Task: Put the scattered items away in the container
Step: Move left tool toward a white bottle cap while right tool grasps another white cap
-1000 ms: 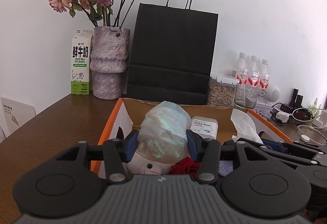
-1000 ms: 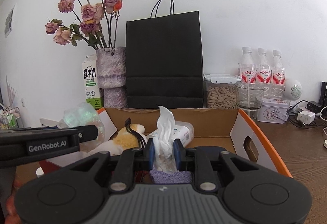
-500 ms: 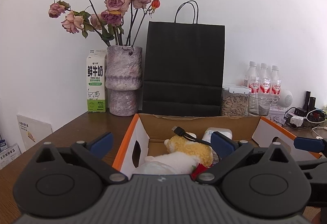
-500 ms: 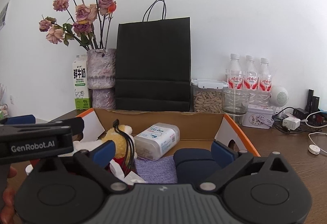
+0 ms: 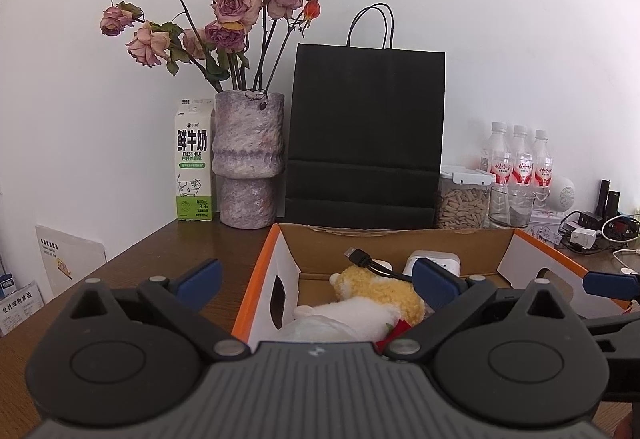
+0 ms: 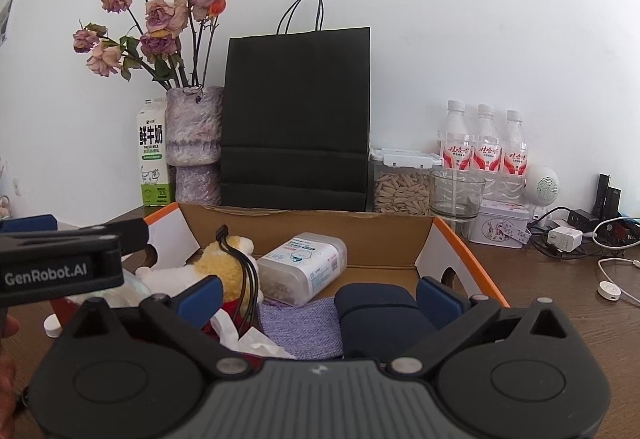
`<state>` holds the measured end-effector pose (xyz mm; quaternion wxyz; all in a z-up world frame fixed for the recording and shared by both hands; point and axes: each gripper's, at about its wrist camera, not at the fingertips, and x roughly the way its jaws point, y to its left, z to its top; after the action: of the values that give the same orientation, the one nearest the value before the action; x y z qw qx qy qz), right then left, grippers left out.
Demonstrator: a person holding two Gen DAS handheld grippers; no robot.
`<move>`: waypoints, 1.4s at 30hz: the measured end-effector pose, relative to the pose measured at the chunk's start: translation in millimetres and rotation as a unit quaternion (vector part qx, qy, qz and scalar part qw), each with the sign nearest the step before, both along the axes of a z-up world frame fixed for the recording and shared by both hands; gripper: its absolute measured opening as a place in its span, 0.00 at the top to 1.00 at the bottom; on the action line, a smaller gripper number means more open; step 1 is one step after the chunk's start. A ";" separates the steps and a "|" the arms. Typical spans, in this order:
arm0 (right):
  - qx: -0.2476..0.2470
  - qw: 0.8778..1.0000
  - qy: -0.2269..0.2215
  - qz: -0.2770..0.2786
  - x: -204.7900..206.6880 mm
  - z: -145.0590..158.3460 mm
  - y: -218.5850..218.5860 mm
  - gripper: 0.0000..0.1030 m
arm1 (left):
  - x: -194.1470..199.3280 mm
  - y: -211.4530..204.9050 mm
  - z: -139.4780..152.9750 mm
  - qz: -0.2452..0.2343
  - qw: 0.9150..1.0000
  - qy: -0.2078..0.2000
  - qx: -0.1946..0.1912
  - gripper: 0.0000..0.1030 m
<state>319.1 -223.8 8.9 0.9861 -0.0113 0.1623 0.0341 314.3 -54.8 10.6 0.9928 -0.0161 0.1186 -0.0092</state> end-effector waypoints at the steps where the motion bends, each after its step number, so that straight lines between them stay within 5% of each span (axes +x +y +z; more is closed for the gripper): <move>1: 0.000 1.000 -0.001 0.000 -1.8 0.8 -0.1 0.00 | -1.0 0.6 -0.1 0.001 1.000 0.000 -0.001 0.00; 17: -0.001 0.999 -0.007 -0.041 -44.3 7.0 -56.6 0.00 | -36.2 25.8 -5.3 0.033 0.999 0.012 -0.023 0.00; 29: -0.012 0.993 0.100 -0.060 -49.8 -18.1 -127.0 0.05 | -59.8 29.8 -16.1 0.039 0.998 0.047 0.002 0.00; 42: 0.001 0.985 0.171 -0.033 -17.0 -36.3 -160.4 0.28 | -62.0 41.9 -26.3 0.055 0.995 0.081 -0.009 0.00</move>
<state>302.1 -384.2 -27.4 0.9445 0.0010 0.3285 0.0032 252.3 -12.9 -15.7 0.9788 -0.0325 0.1971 0.0461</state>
